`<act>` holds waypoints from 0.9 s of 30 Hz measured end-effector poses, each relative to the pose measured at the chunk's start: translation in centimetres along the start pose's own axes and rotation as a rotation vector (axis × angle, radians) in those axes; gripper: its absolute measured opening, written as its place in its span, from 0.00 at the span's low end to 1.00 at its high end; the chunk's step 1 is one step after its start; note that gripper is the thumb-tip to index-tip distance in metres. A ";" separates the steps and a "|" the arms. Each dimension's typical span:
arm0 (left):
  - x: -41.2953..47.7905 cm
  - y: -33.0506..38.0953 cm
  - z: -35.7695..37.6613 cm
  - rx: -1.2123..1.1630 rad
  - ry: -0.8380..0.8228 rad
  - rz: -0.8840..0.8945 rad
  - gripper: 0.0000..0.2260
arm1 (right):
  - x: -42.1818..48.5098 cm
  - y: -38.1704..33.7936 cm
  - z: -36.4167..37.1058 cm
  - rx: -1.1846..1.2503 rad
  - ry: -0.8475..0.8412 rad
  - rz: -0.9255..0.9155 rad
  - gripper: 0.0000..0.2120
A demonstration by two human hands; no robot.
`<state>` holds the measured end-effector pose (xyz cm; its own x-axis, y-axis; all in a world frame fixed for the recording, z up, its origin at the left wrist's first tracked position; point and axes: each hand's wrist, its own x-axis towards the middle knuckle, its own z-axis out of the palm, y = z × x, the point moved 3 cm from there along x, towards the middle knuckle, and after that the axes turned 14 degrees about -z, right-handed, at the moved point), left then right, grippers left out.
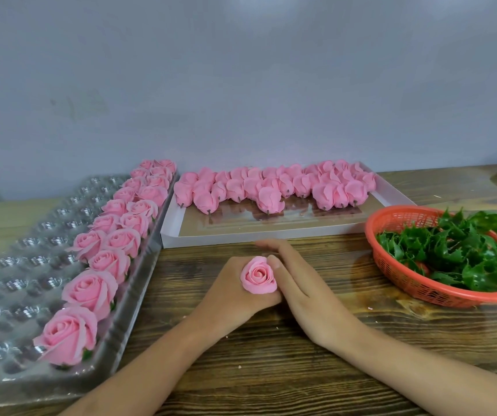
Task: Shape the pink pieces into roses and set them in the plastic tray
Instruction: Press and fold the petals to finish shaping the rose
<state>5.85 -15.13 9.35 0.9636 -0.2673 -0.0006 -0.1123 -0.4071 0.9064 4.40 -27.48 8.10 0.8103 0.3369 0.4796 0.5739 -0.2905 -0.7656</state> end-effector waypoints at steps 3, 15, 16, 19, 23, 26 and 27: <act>-0.1 0.2 0.0 0.013 -0.009 0.002 0.04 | 0.0 0.2 0.2 -0.032 -0.028 0.011 0.17; 0.5 0.0 0.4 0.200 -0.080 -0.006 0.07 | -0.2 -2.0 -0.5 0.086 -0.037 -0.291 0.06; 0.6 -0.1 0.5 0.213 -0.087 -0.009 0.06 | -0.1 -1.9 -0.4 0.094 -0.051 -0.278 0.05; 0.6 -0.2 0.6 0.223 -0.085 -0.002 0.11 | -0.1 -1.4 -0.3 0.116 -0.092 -0.244 0.03; 0.5 0.0 0.5 0.169 -0.104 0.021 0.12 | 0.0 -1.2 -0.3 0.158 -0.099 -0.215 0.06; 0.5 0.1 0.5 0.177 -0.105 0.038 0.13 | 0.0 -1.5 -0.5 0.208 -0.065 -0.234 0.07; 0.5 0.1 0.6 0.195 -0.101 0.040 0.13 | 0.0 -1.7 -0.6 0.208 -0.066 -0.243 0.06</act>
<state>6.21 -15.85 9.20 0.9293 -0.3688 -0.0177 -0.2041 -0.5530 0.8078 3.49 -27.50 9.60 0.6389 0.4336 0.6355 0.7077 -0.0074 -0.7065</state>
